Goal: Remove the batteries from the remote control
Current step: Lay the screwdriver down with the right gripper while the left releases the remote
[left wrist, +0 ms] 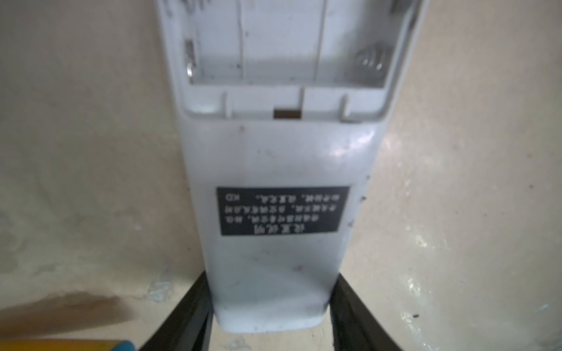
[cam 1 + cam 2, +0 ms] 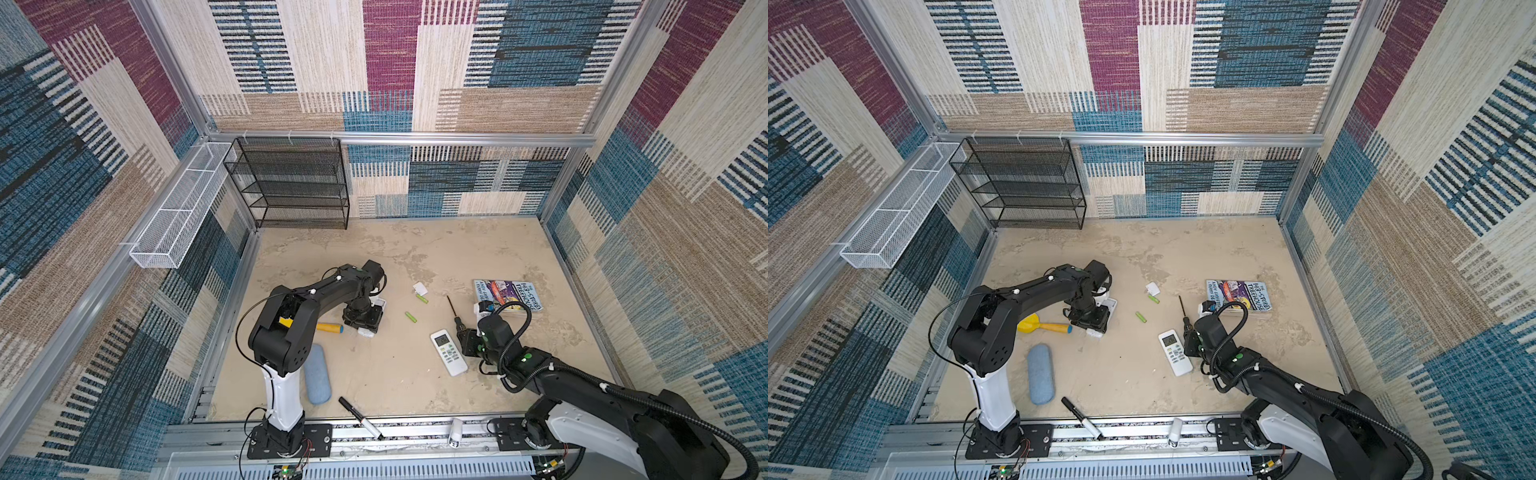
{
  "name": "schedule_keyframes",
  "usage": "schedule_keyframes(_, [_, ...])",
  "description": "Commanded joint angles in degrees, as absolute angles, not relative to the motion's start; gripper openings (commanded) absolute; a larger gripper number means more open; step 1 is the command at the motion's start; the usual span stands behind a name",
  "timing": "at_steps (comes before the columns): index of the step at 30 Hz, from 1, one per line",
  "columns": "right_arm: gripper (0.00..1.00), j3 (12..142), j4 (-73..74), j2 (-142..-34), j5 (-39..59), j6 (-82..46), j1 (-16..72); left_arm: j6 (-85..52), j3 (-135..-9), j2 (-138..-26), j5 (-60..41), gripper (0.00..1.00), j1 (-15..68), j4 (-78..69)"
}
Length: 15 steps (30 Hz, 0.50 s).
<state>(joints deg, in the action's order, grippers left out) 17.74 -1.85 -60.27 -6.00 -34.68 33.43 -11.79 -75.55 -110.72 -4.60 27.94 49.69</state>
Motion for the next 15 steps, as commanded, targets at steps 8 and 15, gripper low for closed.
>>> schedule_keyframes(8, [0.12,19.3,2.9,-69.85,-5.41,-32.61,30.59,-11.95,-81.56,-115.89,5.09,0.65,24.64,48.72])
schedule_keyframes(15, [0.33,19.44,2.11,-72.24,-8.0,-33.55,30.5,-12.52,-80.56,-114.08,4.04,0.75,24.78,47.51])
